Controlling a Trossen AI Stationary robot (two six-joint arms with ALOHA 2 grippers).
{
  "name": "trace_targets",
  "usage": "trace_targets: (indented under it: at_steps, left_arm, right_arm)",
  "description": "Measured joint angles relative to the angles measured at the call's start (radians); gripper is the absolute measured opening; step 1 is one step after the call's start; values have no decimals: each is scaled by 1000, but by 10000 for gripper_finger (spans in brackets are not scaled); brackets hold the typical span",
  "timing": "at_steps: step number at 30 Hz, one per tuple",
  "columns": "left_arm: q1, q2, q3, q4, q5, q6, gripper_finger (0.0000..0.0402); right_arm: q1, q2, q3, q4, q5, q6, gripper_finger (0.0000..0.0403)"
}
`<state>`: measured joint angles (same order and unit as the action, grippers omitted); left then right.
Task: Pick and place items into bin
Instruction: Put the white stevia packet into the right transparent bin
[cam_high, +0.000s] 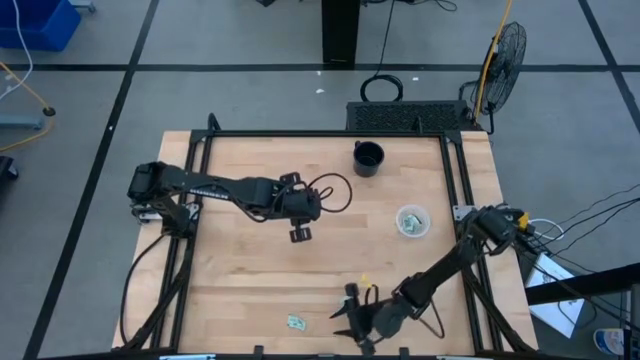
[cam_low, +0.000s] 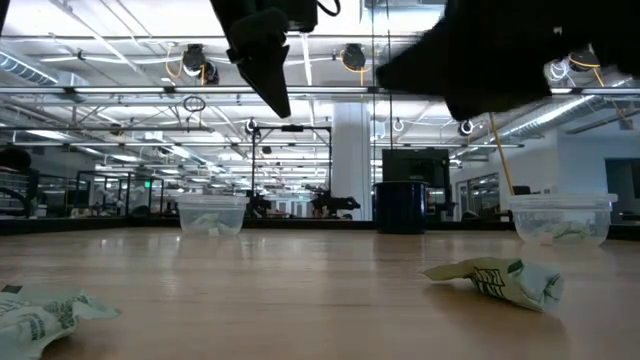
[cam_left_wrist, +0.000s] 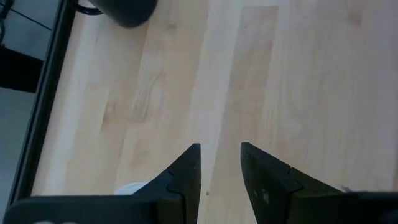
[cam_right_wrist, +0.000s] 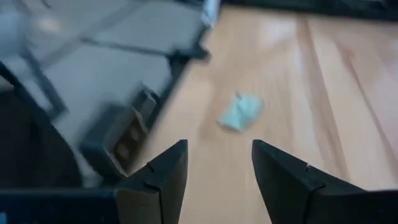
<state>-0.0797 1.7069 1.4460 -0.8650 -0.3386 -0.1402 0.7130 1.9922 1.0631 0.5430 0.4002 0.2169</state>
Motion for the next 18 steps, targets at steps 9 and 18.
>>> trace_targets:
  at_steps: [9,18]
  left_arm:
    - [-31,0,0,-7,0,6,120]
    - [-33,0,0,-6,-1,6,120]
  right_arm:
    - [27,-6,7,-257,177,246,173]
    - [42,-5,7,-364,174,344,173]
